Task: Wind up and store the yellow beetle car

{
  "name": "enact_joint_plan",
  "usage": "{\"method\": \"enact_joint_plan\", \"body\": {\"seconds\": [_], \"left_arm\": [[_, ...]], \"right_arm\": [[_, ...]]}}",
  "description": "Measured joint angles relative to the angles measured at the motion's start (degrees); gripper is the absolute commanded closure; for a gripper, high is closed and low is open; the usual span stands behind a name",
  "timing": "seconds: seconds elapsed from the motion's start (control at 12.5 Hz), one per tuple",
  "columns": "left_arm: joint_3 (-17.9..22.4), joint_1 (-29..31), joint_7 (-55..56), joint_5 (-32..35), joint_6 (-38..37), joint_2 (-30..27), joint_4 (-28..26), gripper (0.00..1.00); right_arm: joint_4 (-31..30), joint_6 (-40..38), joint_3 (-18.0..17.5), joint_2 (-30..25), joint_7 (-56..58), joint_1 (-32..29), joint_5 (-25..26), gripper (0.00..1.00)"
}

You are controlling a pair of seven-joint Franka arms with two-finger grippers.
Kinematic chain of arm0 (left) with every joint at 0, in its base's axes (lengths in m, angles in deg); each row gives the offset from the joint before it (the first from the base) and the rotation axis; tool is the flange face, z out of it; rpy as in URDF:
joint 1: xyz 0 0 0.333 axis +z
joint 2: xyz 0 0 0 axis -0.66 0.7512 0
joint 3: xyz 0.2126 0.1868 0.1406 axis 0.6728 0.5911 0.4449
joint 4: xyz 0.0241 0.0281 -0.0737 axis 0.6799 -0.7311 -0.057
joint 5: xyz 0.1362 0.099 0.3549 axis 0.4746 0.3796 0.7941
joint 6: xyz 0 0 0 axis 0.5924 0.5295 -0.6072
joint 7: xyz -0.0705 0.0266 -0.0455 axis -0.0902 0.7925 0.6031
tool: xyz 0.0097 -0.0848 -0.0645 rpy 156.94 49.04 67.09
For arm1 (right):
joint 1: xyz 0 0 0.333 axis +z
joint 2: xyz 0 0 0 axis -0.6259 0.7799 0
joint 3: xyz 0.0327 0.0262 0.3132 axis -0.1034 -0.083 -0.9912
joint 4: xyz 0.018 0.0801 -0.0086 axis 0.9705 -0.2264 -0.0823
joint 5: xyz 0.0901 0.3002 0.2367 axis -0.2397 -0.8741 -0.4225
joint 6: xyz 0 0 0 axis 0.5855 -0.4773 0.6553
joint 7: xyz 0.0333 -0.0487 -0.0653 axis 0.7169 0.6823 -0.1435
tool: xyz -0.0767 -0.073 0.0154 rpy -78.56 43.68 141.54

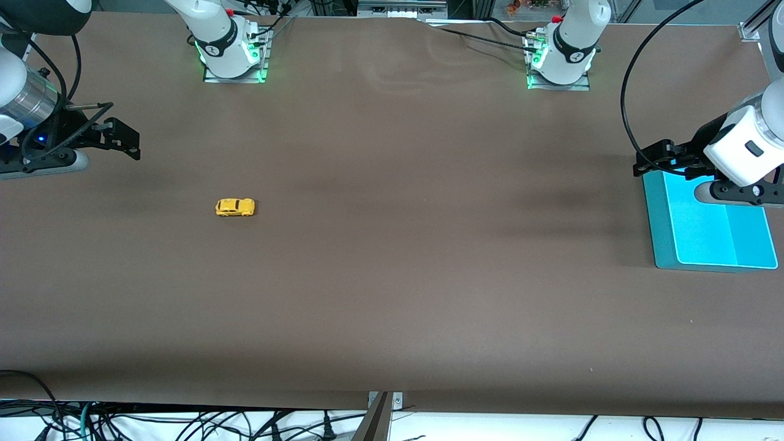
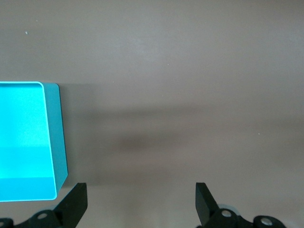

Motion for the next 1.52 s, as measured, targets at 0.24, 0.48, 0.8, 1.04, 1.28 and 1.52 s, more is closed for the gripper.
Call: {"method": "enact_joint_plan", "body": {"seconds": [0.24, 0.48, 0.8, 1.04, 1.28, 1.52], "left_arm": [[0.05, 0.10, 0.00, 0.00, 0.00, 0.05, 0.00, 0.00], [0.03, 0.07, 0.00, 0.00, 0.00, 0.11, 0.00, 0.00], [0.03, 0.07, 0.00, 0.00, 0.00, 0.13, 0.00, 0.00], [0.03, 0.06, 0.00, 0.00, 0.00, 0.13, 0.00, 0.00], [0.03, 0.06, 0.00, 0.00, 0.00, 0.13, 0.00, 0.00], [0.03, 0.06, 0.00, 0.00, 0.00, 0.13, 0.00, 0.00]], "right_arm": [[-0.12, -0.85, 0.35, 0.52, 0.00, -0.05, 0.04, 0.00], [-0.13, -0.84, 0.40, 1.59, 0.00, -0.09, 0.07, 0.00], [-0.12, -0.84, 0.38, 1.20, 0.00, -0.10, 0.07, 0.00], [-0.12, -0.84, 0.43, 1.20, 0.84, -0.17, 0.07, 0.00], [-0.12, -0.84, 0.45, 1.20, 1.16, -0.21, 0.07, 0.00], [-0.12, -0.85, 0.45, 1.20, 1.58, -0.22, 0.07, 0.00]]}}
